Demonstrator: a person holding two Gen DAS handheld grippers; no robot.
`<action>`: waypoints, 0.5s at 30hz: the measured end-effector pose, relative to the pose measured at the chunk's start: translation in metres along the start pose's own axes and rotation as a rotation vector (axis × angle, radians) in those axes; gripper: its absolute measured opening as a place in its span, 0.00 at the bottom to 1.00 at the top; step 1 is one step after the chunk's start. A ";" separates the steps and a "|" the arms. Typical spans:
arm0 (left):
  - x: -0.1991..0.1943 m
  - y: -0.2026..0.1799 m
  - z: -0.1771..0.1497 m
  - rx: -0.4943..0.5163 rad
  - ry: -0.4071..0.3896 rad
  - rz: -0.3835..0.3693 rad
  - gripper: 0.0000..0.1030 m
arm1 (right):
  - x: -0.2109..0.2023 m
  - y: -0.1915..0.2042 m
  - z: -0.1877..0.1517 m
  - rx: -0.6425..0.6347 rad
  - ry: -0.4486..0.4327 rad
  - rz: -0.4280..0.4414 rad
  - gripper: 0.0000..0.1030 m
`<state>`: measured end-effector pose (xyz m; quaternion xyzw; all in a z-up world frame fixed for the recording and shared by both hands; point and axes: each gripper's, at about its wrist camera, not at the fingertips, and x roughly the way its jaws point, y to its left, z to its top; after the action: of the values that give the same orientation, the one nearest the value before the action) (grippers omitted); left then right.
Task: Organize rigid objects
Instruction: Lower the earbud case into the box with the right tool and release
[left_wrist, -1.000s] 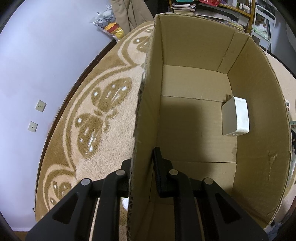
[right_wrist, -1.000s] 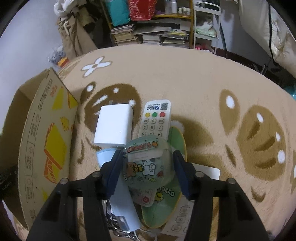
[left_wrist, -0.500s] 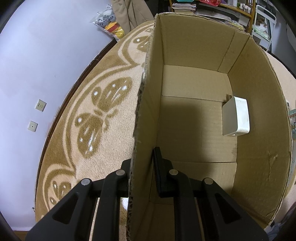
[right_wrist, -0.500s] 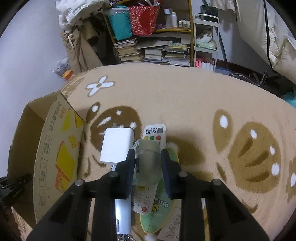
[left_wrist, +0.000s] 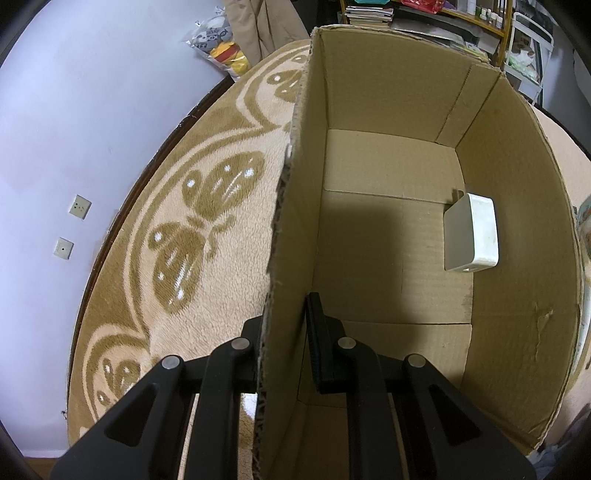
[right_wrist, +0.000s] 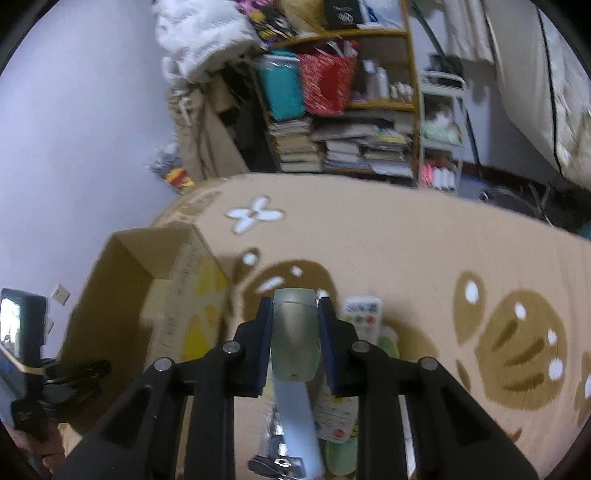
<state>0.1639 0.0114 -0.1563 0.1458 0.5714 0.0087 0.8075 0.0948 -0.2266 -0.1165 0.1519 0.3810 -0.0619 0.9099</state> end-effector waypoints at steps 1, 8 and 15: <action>0.000 0.000 0.000 0.002 0.000 0.001 0.13 | -0.005 0.004 0.002 -0.006 -0.021 0.007 0.25; -0.001 -0.001 0.000 -0.003 0.002 0.000 0.13 | -0.050 0.024 0.021 0.001 -0.180 0.127 0.25; -0.001 -0.001 0.000 -0.002 0.002 0.002 0.13 | -0.079 0.053 0.022 -0.020 -0.228 0.278 0.25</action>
<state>0.1635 0.0100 -0.1558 0.1454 0.5721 0.0103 0.8071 0.0663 -0.1837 -0.0330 0.1862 0.2512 0.0515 0.9485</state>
